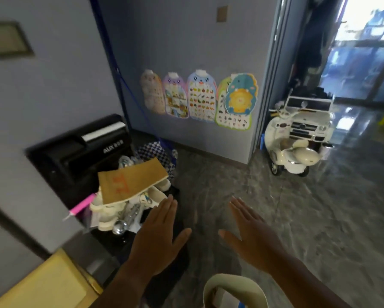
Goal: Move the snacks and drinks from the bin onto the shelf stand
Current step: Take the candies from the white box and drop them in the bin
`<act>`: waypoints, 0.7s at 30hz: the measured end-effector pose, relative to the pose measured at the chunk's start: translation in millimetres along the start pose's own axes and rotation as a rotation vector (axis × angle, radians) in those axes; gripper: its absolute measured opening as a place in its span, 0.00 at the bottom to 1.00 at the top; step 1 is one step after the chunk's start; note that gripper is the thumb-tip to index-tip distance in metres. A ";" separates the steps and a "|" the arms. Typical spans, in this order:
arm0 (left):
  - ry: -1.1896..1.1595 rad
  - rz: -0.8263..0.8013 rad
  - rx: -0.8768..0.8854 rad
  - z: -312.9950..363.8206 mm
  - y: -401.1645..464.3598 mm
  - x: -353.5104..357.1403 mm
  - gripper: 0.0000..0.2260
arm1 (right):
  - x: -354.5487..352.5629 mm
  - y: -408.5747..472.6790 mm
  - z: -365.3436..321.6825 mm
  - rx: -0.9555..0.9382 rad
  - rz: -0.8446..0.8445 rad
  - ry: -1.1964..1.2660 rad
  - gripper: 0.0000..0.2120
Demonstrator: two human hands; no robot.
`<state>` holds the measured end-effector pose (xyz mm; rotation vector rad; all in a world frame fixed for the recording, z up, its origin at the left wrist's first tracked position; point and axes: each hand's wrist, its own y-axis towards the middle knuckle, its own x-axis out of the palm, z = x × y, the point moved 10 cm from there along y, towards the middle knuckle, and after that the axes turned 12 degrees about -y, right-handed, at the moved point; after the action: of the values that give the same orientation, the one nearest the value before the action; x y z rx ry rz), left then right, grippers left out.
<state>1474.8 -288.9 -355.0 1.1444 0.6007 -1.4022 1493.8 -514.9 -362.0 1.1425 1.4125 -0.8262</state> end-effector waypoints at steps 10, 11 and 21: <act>0.079 0.218 -0.284 -68.6 -86.2 -188.1 0.40 | -76.5 44.0 -201.2 -0.350 0.016 0.141 0.43; 0.104 0.228 -0.314 -78.2 -105.5 -208.0 0.41 | -80.4 44.3 -230.2 -0.390 0.016 0.153 0.42; 0.221 0.438 -0.707 -163.6 -391.3 -404.2 0.48 | -109.2 -59.8 -569.4 -0.853 -0.009 0.239 0.40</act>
<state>1091.9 110.6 -162.5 0.7850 0.8541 -0.6055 1254.9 -21.2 -164.6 0.5716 1.7156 -0.0359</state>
